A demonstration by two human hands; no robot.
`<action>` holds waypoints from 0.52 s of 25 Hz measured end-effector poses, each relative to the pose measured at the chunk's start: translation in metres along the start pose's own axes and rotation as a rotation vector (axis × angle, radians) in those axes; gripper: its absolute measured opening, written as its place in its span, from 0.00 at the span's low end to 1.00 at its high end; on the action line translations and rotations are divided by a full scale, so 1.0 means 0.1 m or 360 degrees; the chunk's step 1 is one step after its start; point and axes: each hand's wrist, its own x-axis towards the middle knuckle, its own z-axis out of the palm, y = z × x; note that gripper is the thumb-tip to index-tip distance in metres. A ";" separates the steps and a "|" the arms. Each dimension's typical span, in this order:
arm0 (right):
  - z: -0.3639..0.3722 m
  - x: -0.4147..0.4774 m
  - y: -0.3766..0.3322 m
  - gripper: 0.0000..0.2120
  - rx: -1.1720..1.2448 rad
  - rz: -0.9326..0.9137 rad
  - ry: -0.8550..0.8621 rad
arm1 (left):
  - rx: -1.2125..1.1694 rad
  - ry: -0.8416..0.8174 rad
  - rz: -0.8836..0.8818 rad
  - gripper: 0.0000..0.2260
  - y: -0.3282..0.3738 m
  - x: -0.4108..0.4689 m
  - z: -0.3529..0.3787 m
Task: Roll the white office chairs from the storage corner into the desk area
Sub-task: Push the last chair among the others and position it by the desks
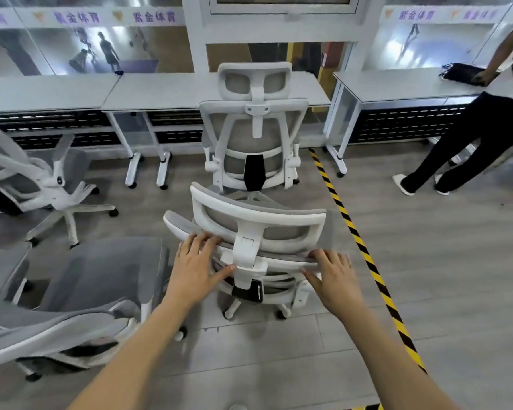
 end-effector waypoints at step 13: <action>-0.08 -1.31 0.86 0.14 0.0275 -0.0427 0.0121 | -0.0014 0.0187 -0.0827 0.29 1.70 -2.15 0.54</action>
